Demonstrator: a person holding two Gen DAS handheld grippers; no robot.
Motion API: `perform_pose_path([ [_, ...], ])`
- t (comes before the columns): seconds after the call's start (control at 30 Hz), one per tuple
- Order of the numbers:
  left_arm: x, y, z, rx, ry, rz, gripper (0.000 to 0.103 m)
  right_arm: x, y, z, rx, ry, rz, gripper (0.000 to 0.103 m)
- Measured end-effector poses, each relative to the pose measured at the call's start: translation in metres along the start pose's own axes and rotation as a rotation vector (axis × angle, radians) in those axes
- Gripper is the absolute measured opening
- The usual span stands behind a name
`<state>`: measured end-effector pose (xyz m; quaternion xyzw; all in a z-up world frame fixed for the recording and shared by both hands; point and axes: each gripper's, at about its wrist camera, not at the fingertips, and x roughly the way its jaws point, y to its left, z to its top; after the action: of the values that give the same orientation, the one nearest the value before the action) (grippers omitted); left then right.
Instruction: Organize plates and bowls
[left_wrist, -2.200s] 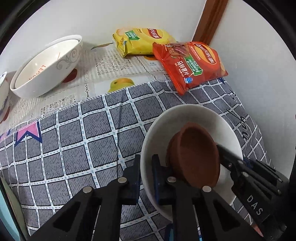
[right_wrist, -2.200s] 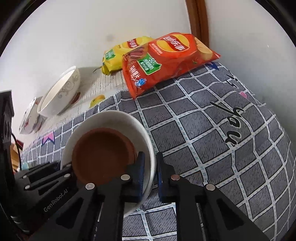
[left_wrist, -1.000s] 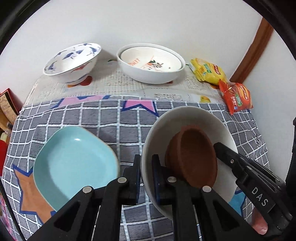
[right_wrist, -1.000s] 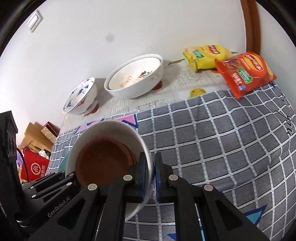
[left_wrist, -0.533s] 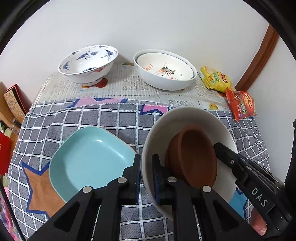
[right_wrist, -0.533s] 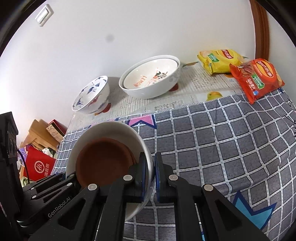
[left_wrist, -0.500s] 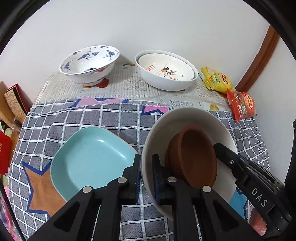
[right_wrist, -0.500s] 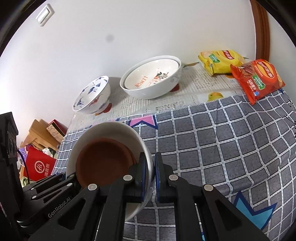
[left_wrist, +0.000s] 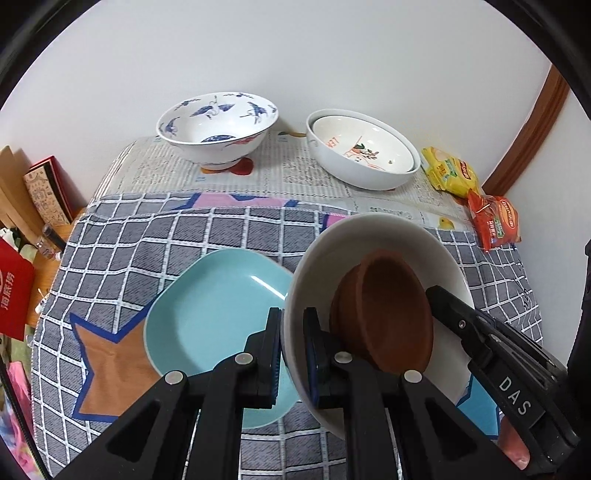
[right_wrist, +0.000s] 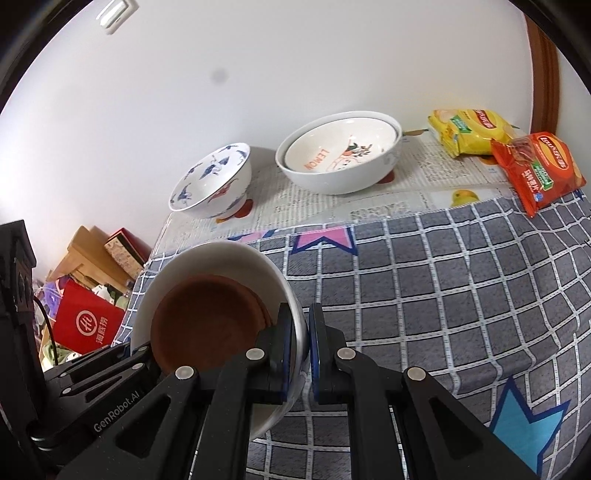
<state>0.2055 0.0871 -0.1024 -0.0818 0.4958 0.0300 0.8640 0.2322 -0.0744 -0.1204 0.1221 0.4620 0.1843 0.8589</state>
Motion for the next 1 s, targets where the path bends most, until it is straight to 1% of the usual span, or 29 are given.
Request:
perform_pose_path([
  [0.7,0.0,0.029,-0.004,-0.036,-0.001,0.029,0.011,0.015,0.026,-0.006,-0.027,0.011,0.038,0.009],
  [0.9,0.001,0.041,-0.005,-0.046,-0.004,0.045,0.011,0.022,0.037,-0.007,-0.048,0.011,0.047,0.009],
  [1.0,0.003,0.05,-0.006,-0.056,-0.003,0.052,0.011,0.027,0.046,-0.009,-0.076,0.003,0.037,0.009],
])
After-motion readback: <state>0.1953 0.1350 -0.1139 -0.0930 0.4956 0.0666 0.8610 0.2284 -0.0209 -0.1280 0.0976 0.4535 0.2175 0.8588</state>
